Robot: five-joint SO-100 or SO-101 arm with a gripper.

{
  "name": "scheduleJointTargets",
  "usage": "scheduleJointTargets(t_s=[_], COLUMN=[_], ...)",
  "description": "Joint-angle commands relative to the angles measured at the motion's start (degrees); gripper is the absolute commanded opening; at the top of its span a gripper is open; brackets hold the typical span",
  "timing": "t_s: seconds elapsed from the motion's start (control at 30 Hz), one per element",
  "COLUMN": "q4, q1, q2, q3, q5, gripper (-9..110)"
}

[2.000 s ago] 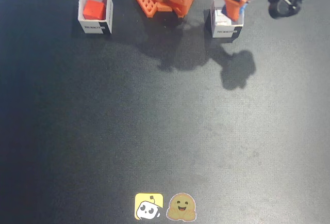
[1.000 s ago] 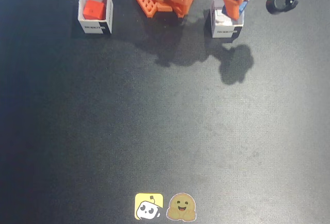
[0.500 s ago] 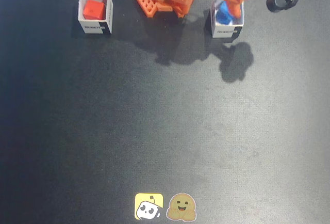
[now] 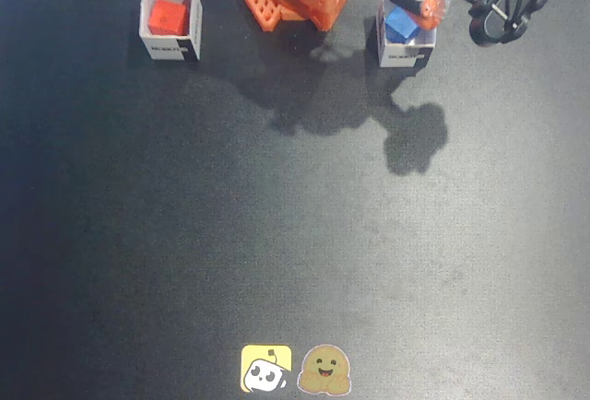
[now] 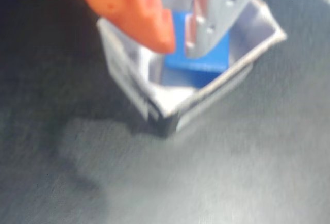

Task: Put the red cube in the right box and the blue cube in the left box.

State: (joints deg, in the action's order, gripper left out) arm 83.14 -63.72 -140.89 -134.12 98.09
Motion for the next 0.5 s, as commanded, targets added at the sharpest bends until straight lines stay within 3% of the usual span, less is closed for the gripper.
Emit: scheduleJointTargets(t_s=[0.0,0.2,0.47], q4=[-1.4,-3.8,-2.1], q1=[5.3,17.5,43.0], q2=[-0.3,-1.2,-6.4], q3=[2.7,1.9,0.5], q5=[-0.6,-4.7,-11.9], gripper=[0,0,0])
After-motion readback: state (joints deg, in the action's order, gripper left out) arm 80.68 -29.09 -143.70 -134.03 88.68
